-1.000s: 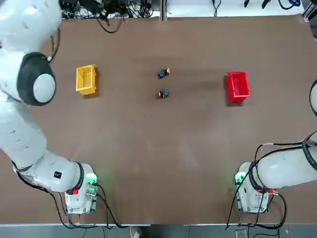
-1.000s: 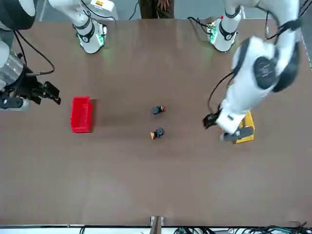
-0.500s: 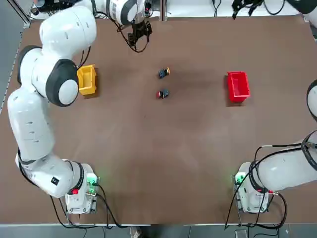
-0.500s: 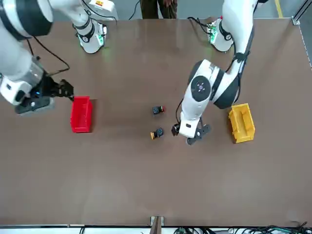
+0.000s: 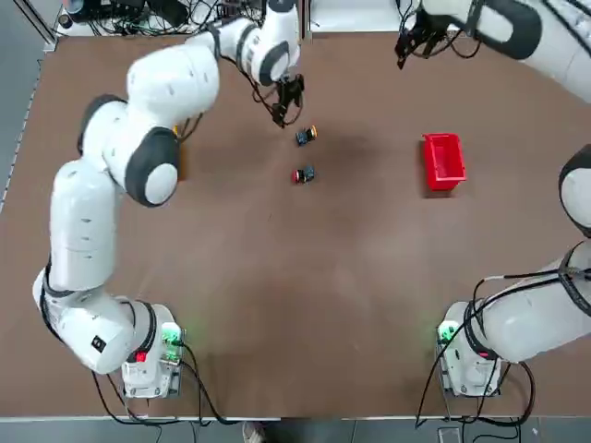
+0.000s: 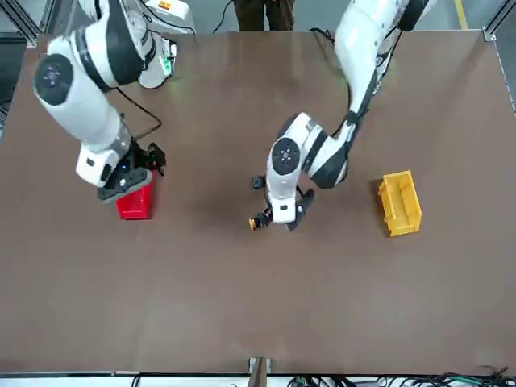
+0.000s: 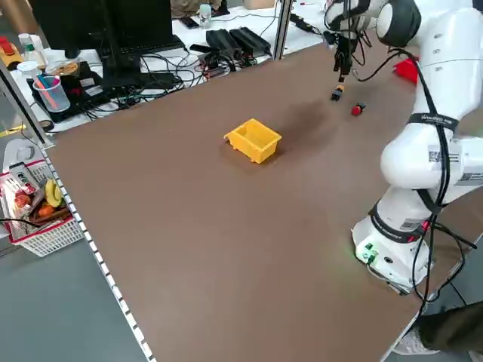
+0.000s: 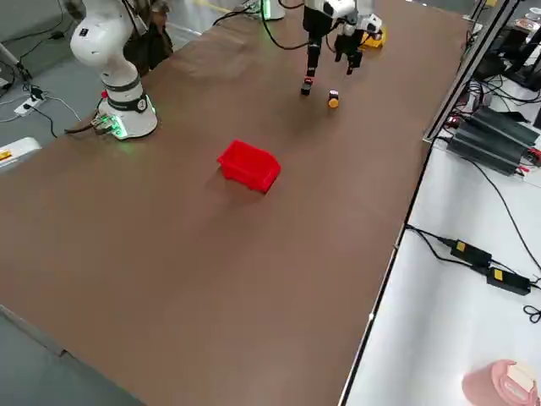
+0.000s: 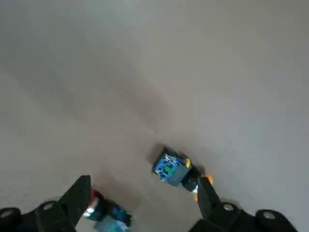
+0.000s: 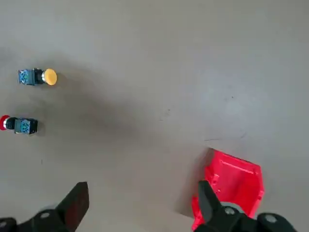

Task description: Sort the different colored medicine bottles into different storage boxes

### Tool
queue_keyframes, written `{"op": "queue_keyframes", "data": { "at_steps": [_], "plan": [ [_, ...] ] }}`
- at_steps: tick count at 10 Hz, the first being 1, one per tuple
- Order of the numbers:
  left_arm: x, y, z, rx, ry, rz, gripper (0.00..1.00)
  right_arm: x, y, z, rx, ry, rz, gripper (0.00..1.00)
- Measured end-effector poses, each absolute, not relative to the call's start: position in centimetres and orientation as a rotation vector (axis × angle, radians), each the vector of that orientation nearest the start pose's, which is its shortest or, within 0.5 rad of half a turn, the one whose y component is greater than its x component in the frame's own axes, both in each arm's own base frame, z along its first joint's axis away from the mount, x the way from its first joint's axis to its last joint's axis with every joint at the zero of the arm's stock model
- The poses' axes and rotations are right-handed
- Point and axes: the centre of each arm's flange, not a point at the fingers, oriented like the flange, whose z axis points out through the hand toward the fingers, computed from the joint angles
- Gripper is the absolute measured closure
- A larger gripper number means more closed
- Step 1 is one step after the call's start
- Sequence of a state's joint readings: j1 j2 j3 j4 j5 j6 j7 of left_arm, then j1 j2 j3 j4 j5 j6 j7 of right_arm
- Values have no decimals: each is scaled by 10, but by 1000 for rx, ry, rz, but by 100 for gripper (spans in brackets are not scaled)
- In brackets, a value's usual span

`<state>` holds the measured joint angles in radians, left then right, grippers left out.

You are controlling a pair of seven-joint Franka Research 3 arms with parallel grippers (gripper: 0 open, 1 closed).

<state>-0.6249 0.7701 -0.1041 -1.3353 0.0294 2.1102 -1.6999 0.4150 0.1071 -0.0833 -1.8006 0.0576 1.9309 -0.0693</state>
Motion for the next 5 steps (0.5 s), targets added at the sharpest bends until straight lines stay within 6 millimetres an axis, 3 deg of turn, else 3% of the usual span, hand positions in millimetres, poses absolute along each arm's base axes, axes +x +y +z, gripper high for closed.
{"op": "queue_keyframes", "data": {
  "at_steps": [3, 5],
  "plan": [
    [561, -490, 222, -2569, -1871, 77, 3, 560, 204, 480, -3038, -606, -18, 0],
    [567, -493, 205, -2448, -2115, 73, 4, 560, 204, 480, -3038, -606, -18, 0]
  ]
}}
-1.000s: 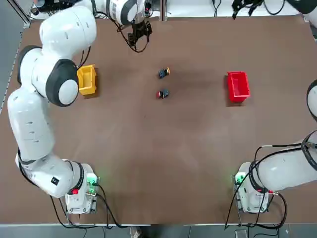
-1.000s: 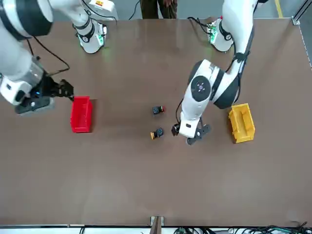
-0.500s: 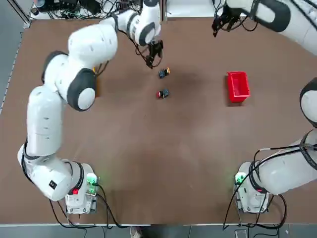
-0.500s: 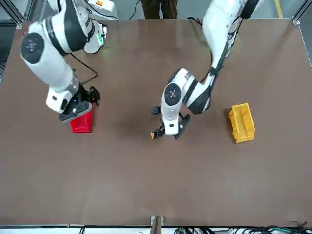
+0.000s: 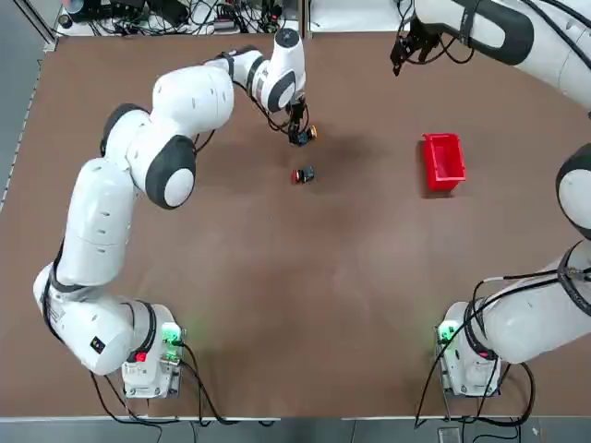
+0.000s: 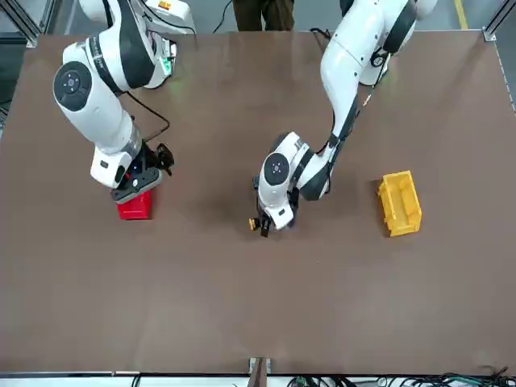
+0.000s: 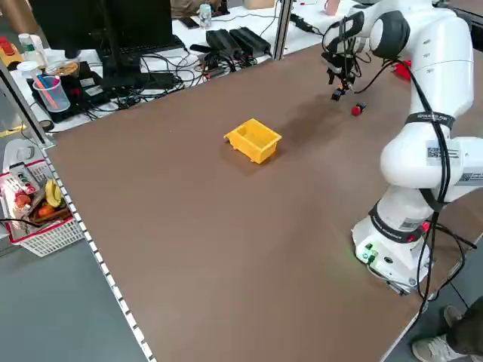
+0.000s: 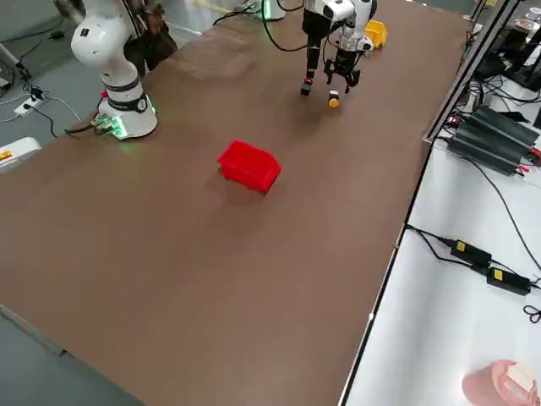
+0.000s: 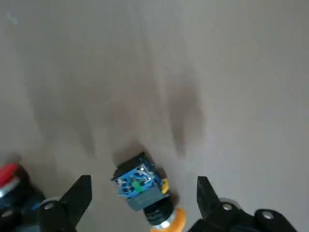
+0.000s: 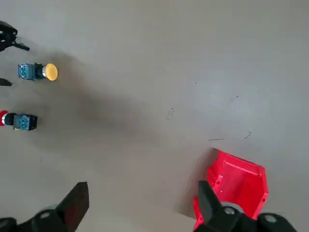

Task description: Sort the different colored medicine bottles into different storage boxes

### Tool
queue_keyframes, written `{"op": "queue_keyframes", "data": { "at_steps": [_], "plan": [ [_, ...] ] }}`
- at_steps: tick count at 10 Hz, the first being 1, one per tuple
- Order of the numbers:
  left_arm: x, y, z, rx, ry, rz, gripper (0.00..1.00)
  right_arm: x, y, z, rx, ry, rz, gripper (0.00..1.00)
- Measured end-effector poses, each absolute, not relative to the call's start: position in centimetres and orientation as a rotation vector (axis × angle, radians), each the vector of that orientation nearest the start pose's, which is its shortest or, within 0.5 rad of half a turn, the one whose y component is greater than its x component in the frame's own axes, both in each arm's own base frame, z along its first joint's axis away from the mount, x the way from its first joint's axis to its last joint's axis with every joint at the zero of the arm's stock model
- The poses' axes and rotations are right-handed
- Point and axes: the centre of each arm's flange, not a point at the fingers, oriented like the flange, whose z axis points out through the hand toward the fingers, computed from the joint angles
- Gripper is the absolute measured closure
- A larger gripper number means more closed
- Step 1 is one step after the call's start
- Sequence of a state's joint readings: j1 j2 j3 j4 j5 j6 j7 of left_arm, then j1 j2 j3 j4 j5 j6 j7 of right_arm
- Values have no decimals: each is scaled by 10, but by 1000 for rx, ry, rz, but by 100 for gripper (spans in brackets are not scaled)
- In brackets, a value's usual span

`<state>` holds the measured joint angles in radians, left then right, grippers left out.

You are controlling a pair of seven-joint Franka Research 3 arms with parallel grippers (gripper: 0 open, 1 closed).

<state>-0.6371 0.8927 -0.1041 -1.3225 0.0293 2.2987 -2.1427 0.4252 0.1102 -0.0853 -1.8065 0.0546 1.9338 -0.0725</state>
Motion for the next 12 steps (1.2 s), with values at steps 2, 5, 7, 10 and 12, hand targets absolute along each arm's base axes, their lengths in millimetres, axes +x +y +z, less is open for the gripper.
{"op": "queue_keyframes", "data": {
  "at_steps": [2, 5, 7, 10, 12],
  "plan": [
    [567, -495, 201, -2388, -2192, 78, 4, 560, 204, 480, -3038, -607, -19, 0],
    [554, -504, 182, -2354, -2191, 90, 9, 560, 204, 480, -3038, -606, -19, 0],
    [550, -508, 177, -2359, -2182, 91, 31, 560, 204, 480, -3047, -559, -19, 0],
    [559, -506, 189, -2365, -2202, 81, 59, 554, 221, 481, -3083, -252, -21, 0],
    [572, -496, 213, -2386, -2182, 64, 59, 548, 240, 482, -3084, 94, -28, 0]
  ]
}}
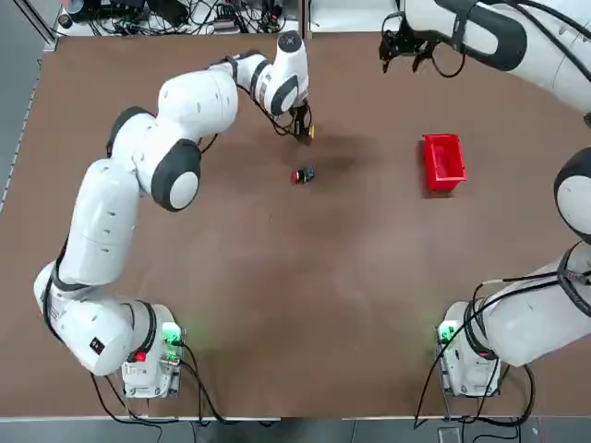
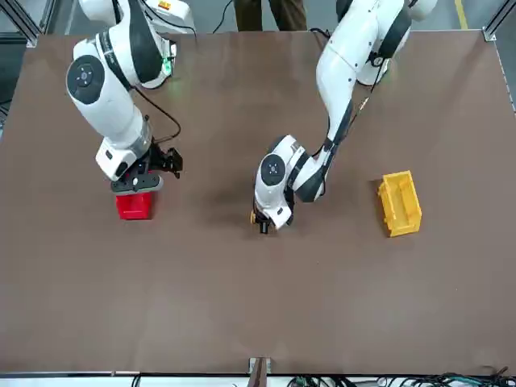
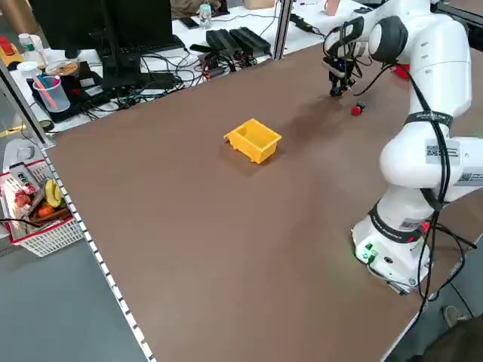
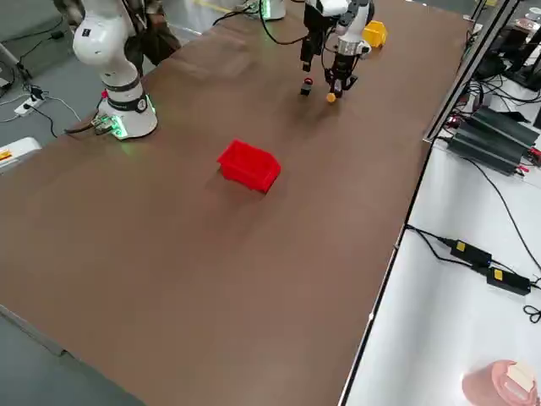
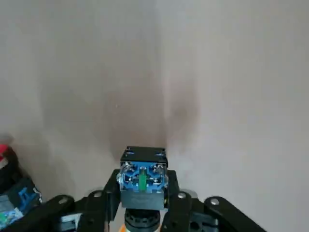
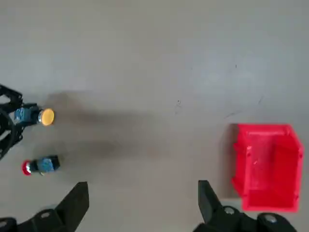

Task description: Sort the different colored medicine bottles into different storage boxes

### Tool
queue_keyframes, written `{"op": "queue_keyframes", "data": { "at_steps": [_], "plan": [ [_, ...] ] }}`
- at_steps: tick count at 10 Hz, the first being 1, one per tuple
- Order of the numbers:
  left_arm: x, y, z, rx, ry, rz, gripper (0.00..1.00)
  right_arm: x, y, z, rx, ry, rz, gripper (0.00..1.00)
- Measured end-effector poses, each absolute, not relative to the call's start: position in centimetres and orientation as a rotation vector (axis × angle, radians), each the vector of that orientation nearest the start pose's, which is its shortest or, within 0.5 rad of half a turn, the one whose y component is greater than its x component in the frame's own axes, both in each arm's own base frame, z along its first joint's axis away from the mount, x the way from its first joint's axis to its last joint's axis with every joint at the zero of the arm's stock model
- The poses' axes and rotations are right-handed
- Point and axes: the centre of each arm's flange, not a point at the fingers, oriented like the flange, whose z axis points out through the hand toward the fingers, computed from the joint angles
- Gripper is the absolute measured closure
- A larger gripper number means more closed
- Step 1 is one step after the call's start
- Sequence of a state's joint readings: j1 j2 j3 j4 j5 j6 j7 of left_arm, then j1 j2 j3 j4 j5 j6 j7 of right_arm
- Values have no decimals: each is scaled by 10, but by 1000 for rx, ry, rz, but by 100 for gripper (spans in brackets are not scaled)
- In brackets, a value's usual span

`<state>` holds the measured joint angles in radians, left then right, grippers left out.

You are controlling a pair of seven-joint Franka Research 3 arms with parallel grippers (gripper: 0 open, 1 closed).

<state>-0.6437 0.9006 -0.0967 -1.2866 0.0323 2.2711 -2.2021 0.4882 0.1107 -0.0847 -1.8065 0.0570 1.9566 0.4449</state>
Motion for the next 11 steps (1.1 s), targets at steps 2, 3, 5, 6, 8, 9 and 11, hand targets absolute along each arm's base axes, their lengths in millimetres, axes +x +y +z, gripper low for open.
{"op": "queue_keyframes", "data": {
  "at_steps": [2, 3, 5, 6, 8, 9, 11],
  "plan": [
    [596, -459, 260, -2407, -2109, 45, 59, 541, 267, 478, -3029, 490, -46, 0],
    [610, -423, 284, -2417, -2050, 38, 59, 536, 282, 472, -2991, 658, -47, 0],
    [633, -316, 312, -2470, -1915, 47, 59, 528, 308, 457, -2920, 944, -21, 0],
    [631, -262, 316, -2484, -1849, 66, 59, 521, 327, 446, -2881, 1074, -9, 0],
    [612, -168, 308, -2480, -1762, 127, 59, 503, 377, 415, -2805, 1294, 4, 0],
    [602, -127, 302, -2486, -1742, 145, 59, 500, 402, 400, -2771, 1383, 7, 0],
    [574, -53, 291, -2527, -1655, 147, 59, 501, 439, 365, -2729, 1513, 11, 0]
  ]
}}
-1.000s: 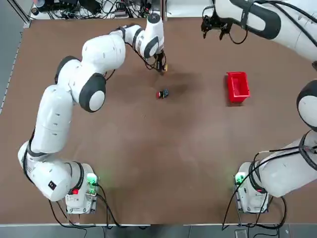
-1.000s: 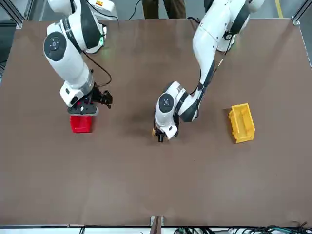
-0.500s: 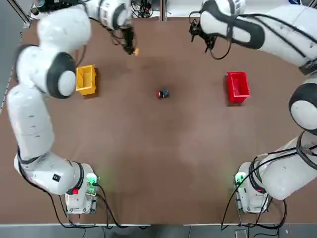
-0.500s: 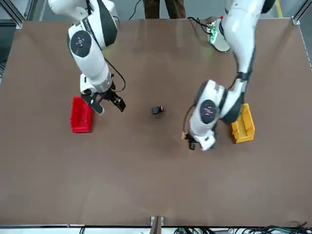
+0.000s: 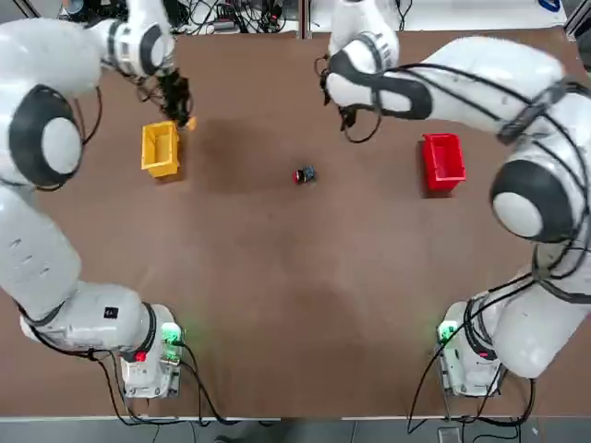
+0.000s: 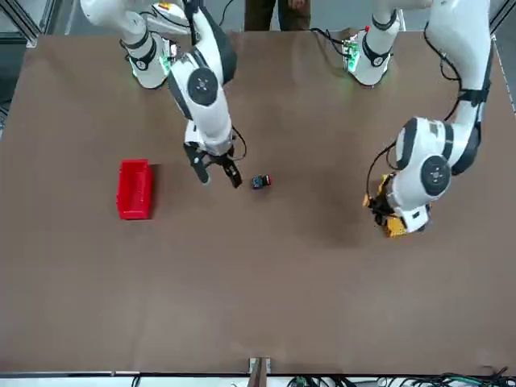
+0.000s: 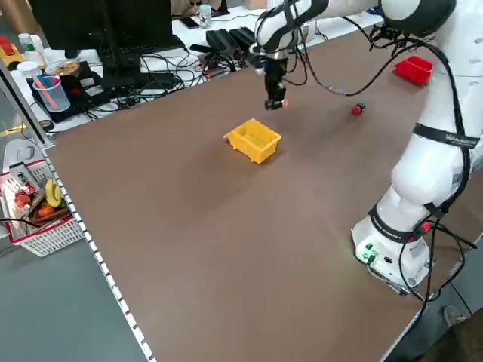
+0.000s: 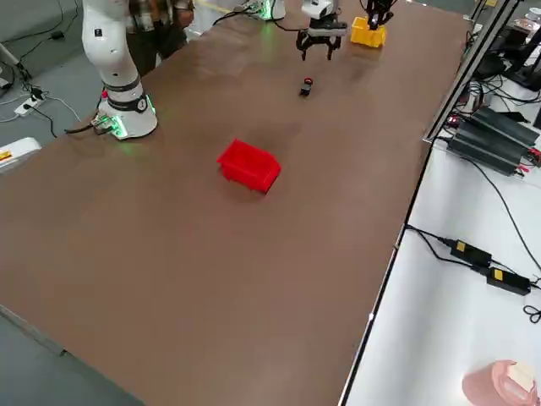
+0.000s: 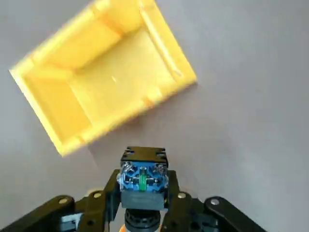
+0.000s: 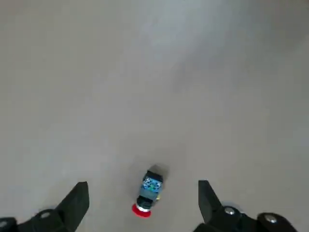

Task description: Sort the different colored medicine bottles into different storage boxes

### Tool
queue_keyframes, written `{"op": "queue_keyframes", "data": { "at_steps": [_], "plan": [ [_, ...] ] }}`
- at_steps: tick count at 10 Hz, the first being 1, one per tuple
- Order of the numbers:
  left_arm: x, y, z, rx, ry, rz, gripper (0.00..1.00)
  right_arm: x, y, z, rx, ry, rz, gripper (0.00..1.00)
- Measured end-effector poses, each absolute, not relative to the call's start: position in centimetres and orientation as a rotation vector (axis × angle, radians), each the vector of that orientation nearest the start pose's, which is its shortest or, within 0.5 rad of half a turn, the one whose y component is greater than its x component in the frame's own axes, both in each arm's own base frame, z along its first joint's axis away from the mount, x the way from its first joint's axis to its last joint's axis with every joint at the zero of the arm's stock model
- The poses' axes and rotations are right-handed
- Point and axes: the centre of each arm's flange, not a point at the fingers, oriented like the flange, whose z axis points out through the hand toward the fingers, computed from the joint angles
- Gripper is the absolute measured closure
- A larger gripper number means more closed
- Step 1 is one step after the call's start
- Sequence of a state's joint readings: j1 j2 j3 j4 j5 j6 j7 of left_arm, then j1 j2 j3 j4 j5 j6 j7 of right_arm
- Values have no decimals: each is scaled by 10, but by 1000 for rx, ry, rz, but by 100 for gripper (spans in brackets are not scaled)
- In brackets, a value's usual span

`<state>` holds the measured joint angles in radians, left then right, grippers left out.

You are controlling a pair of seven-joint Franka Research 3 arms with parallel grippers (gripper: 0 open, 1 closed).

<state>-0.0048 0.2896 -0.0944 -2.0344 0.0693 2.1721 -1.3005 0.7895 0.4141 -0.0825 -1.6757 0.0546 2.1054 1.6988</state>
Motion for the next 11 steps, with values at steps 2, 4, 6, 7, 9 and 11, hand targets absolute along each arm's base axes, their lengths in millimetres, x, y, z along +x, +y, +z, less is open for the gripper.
{"op": "queue_keyframes", "data": {
  "at_steps": [2, 4, 6, 7, 9, 11],
  "plan": [
    [552, 5, 287, -2566, -1614, 146, 59, 489, 476, 310, -2695, 1603, 3, 0],
    [542, 27, 279, -2597, -1595, 131, 59, 468, 504, 257, -2671, 1673, -6, 0],
    [540, 21, 275, -2616, -1575, 124, 59, 456, 520, 241, -2611, 1745, -17, 0],
    [540, 19, 275, -2620, -1570, 122, 58, 455, 523, 241, -2594, 1764, -17, 0],
    [540, 20, 275, -2623, -1566, 122, 33, 452, 528, 239, -2566, 1780, -21, 0],
    [540, 21, 276, -2626, -1563, 118, 5, 446, 532, 218, -2574, 1783, -25, 0]
  ]
}}
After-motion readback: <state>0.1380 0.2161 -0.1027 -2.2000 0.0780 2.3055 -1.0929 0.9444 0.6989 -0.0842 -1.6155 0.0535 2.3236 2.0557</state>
